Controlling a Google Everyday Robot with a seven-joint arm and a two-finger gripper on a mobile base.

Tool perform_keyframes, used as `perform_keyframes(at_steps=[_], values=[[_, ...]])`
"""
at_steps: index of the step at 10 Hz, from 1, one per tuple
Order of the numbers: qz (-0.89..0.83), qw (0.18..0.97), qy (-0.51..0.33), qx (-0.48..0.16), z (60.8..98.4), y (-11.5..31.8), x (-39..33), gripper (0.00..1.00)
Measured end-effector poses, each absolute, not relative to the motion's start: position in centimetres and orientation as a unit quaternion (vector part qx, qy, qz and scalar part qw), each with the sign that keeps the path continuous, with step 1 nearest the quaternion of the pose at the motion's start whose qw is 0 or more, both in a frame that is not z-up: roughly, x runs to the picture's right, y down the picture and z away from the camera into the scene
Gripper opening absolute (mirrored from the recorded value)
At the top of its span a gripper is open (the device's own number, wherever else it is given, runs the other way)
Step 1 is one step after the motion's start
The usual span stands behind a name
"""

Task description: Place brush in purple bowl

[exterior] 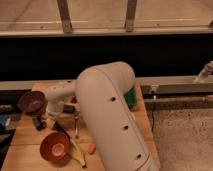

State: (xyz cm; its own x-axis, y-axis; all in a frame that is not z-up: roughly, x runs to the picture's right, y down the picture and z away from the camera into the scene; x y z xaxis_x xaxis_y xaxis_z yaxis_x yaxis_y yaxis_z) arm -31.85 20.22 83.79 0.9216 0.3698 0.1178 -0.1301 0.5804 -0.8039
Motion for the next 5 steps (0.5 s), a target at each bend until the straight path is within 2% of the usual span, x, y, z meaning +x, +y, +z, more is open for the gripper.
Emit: perform_keyframes(at_steps=[1, 5], values=[[0.142, 0.879, -0.138, -0.433, 83.9, 20.2, -32.0, 0.0], [0.146, 0.89, -0.143, -0.409, 82.5, 18.8, -31.9, 0.0]])
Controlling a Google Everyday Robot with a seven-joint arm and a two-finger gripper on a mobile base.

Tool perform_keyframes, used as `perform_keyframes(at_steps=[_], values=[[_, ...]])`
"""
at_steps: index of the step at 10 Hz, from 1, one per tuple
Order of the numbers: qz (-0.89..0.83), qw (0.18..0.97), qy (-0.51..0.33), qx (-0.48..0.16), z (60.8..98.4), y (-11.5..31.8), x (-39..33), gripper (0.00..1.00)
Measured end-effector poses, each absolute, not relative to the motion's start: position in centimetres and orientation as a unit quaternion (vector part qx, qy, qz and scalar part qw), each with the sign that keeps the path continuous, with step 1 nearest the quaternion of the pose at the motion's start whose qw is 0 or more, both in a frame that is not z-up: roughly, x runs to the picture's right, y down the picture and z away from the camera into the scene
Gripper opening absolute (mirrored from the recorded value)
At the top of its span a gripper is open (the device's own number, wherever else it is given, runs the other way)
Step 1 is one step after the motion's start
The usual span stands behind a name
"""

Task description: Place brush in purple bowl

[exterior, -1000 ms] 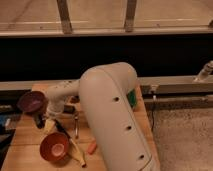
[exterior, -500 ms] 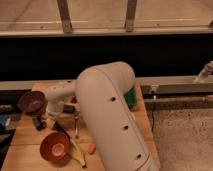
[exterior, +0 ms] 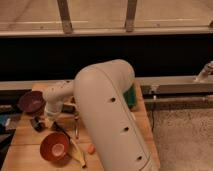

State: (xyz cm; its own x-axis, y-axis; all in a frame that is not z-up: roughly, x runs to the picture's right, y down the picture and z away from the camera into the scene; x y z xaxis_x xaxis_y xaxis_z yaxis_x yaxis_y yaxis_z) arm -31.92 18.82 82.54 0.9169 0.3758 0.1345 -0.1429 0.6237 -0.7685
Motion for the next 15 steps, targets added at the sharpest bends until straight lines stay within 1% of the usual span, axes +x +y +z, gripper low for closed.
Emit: perform_keyframes(at_steps=[4, 6, 11, 15], values=[[0.129, 0.914, -0.155, -0.353, 78.2, 12.6, -31.0, 0.0], [0.111, 0.925, -0.158, -0.326, 77.0, 9.5, -30.9, 0.0], [0.075, 0.941, -0.164, -0.287, 78.6, 3.4, -30.8, 0.0], [0.044, 0.942, -0.201, -0.265, 80.6, 0.0, -34.2, 0.0]])
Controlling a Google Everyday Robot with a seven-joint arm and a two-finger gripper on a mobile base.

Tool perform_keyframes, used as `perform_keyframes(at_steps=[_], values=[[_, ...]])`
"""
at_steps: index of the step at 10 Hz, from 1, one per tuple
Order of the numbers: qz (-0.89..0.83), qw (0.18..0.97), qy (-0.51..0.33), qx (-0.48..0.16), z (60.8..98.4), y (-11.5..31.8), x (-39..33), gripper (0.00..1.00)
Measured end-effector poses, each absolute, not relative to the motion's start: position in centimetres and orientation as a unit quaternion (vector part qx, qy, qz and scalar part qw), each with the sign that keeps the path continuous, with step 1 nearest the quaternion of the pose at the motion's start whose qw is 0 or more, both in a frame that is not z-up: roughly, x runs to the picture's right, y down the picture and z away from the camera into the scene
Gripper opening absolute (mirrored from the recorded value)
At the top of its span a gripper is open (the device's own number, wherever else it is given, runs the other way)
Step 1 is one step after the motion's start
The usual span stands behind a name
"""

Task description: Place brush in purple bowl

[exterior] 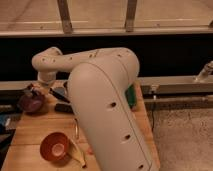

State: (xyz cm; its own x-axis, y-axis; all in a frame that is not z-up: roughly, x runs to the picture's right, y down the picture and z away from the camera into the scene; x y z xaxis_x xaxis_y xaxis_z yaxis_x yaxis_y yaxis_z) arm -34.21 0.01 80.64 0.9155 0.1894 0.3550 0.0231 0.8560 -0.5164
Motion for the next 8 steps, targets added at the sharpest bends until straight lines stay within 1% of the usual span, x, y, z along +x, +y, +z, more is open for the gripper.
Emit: perform_keyframes(at_steps=[3, 8], values=[[0.018, 0.933, -0.233, -0.273, 82.6, 0.3, -38.3, 0.0], [0.004, 0.918, -0.259, -0.302, 85.2, 2.1, -40.8, 0.0]])
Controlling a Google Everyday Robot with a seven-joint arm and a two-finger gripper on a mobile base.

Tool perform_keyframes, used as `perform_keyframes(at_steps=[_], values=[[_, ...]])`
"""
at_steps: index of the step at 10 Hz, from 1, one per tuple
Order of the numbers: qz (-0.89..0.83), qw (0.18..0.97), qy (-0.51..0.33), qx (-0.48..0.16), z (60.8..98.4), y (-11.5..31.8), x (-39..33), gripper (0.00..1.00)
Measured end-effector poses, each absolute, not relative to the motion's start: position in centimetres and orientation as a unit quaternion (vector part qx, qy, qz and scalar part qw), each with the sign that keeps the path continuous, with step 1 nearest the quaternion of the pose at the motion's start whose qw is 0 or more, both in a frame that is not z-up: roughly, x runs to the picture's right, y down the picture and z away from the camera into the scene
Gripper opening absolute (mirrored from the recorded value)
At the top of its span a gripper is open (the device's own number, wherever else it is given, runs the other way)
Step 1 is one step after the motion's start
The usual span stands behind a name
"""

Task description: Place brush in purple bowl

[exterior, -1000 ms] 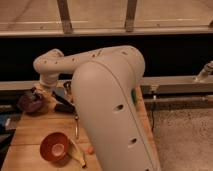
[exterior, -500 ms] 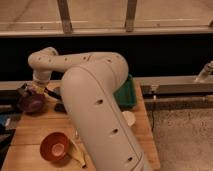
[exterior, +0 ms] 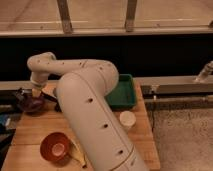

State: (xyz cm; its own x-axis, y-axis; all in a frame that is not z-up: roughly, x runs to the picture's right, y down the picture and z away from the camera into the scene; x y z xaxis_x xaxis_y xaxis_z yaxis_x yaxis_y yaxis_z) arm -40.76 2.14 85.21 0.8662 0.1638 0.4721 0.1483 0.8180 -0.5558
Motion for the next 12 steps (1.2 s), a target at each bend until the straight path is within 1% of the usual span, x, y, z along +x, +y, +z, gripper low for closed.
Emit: perform_keyframes(at_steps=[1, 2, 4, 5, 7, 8, 9, 10, 12], values=[[0.008, 0.916, -0.256, -0.308, 85.8, 2.6, -40.6, 0.01], [0.011, 0.915, -0.254, -0.312, 86.2, 2.9, -40.4, 0.05], [0.027, 0.913, -0.25, -0.322, 86.8, 3.7, -39.8, 0.27], [0.033, 0.912, -0.247, -0.325, 87.1, 4.0, -39.4, 0.34], [0.048, 0.91, -0.244, -0.332, 87.7, 4.4, -38.5, 0.57], [0.051, 0.909, -0.244, -0.334, 87.9, 4.6, -38.4, 0.65], [0.052, 0.908, -0.244, -0.336, 87.9, 4.7, -38.4, 0.75], [0.053, 0.908, -0.244, -0.338, 88.0, 4.7, -38.4, 0.8], [0.051, 0.907, -0.244, -0.338, 87.9, 4.7, -38.4, 0.8]])
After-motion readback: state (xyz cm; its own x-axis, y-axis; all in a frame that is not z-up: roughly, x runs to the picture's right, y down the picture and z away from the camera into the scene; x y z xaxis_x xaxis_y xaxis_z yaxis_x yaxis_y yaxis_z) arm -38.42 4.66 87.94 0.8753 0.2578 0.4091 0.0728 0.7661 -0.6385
